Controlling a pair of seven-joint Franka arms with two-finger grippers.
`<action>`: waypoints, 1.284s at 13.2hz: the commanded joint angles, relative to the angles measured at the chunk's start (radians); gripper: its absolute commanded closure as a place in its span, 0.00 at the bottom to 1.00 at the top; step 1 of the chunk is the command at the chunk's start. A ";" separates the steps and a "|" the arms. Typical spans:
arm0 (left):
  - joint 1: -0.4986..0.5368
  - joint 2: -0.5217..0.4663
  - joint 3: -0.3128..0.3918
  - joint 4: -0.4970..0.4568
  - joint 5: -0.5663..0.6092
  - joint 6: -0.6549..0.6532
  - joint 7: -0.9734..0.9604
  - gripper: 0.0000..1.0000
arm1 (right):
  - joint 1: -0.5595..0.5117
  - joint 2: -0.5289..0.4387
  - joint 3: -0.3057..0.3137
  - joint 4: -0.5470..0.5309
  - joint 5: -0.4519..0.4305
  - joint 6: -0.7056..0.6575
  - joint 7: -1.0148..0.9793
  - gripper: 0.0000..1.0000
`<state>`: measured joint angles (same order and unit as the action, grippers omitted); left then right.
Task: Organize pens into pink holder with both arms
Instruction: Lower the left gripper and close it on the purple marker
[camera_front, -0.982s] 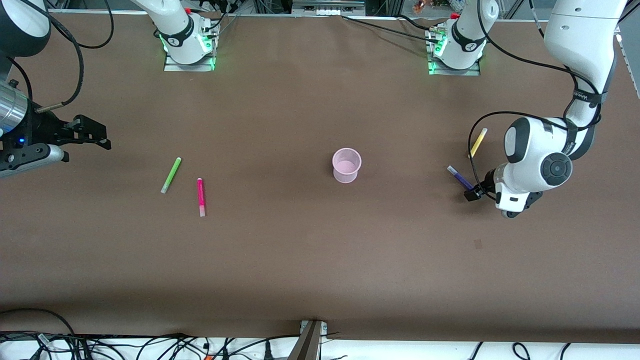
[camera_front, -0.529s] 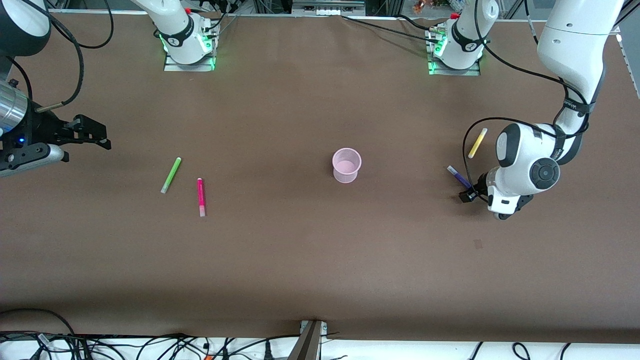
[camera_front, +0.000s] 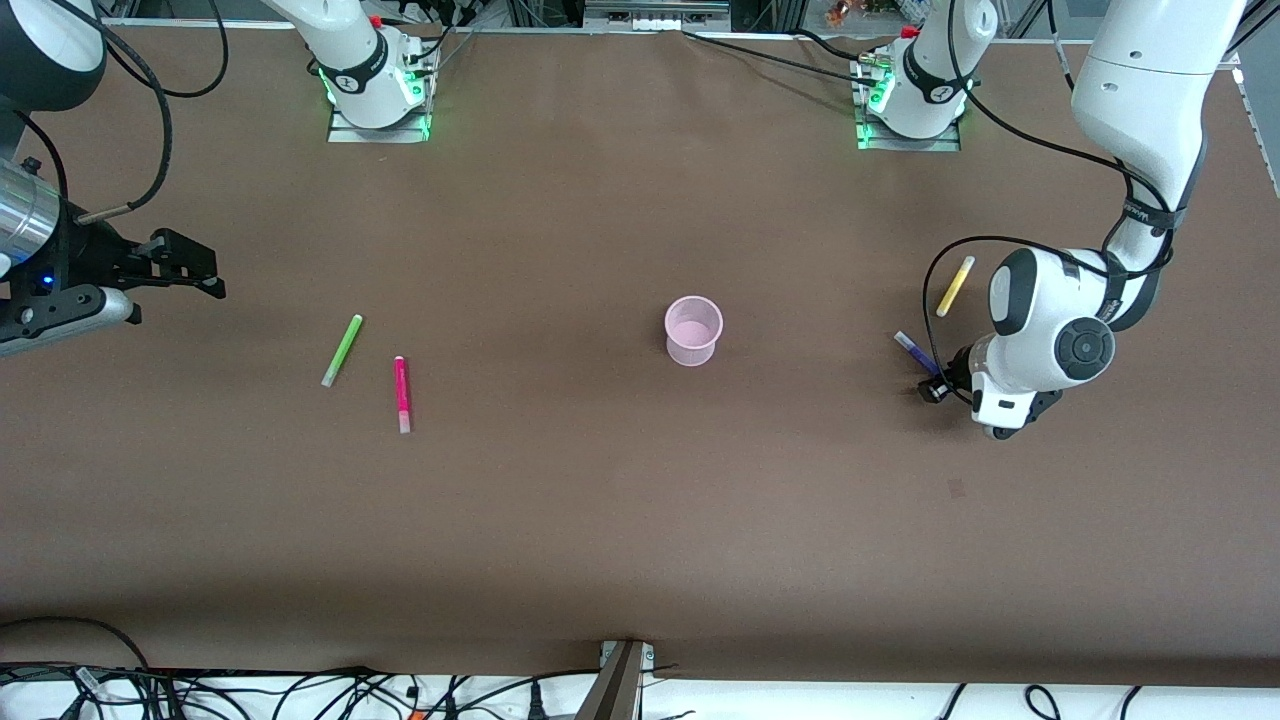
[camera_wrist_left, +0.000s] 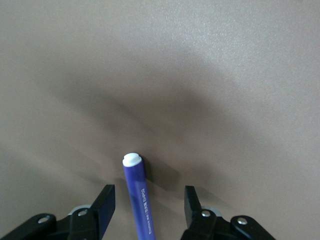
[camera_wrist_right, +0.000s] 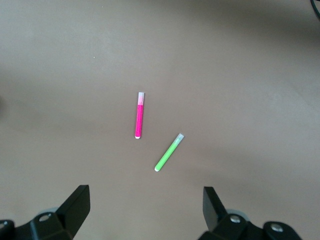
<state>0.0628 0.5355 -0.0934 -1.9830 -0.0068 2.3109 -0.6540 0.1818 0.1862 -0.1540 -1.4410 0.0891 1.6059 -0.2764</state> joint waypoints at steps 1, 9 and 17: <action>-0.006 0.015 0.001 0.013 0.016 0.005 0.016 0.37 | 0.015 -0.010 -0.004 0.005 0.009 0.002 -0.007 0.00; -0.008 0.017 0.001 0.015 0.018 0.004 0.057 0.73 | 0.015 -0.010 -0.004 0.004 0.008 0.000 -0.007 0.00; -0.015 -0.072 -0.075 0.163 0.011 -0.132 -0.045 1.00 | 0.018 -0.002 -0.006 0.002 0.020 -0.008 -0.007 0.00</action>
<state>0.0517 0.5234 -0.1297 -1.8935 -0.0063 2.2860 -0.6372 0.1921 0.1867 -0.1540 -1.4384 0.0896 1.6054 -0.2764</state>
